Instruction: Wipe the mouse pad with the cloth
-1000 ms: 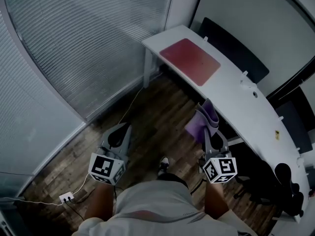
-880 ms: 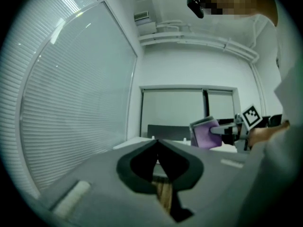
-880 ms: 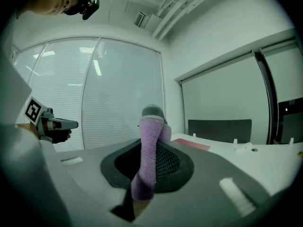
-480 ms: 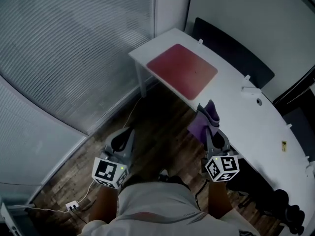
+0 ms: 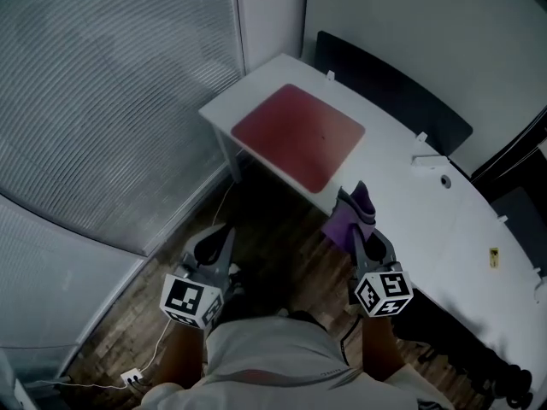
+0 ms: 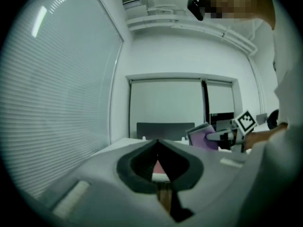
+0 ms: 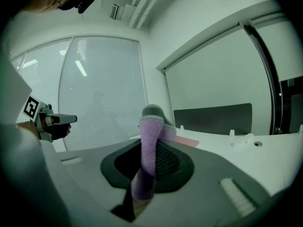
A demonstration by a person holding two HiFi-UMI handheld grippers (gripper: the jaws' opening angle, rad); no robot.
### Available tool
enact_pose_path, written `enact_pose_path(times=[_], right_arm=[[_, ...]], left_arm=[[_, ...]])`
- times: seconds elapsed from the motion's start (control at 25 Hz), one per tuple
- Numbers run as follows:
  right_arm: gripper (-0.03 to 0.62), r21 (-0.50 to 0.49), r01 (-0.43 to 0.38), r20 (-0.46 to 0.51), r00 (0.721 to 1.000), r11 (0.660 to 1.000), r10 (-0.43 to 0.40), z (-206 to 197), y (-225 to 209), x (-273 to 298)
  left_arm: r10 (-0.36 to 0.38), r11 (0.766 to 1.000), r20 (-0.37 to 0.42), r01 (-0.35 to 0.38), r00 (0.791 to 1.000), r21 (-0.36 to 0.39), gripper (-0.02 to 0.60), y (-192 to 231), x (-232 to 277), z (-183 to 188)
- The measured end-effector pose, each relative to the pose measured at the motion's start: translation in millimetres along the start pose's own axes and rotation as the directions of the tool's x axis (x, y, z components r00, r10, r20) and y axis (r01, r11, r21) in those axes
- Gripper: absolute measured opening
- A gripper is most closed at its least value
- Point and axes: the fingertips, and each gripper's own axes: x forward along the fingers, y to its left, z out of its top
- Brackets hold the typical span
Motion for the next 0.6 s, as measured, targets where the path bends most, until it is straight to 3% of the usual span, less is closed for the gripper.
enact_pose_path(times=[0.32,0.6], right_arm=[[0.051,-0.021,0.080,-0.015,0.997,0.997,-0.081,19,-14,80],[0.051,-0.063,0.164,-0.053,0.985,0.985,-0.167,56,6,183]], left_arm=[[-0.080,0.996,0.009,0.080,0.997,-0.032,0.003,72,79,-2],[-0.155,0.987,0.021,0.156,0.988,-0.044,0.002,183,144,13]])
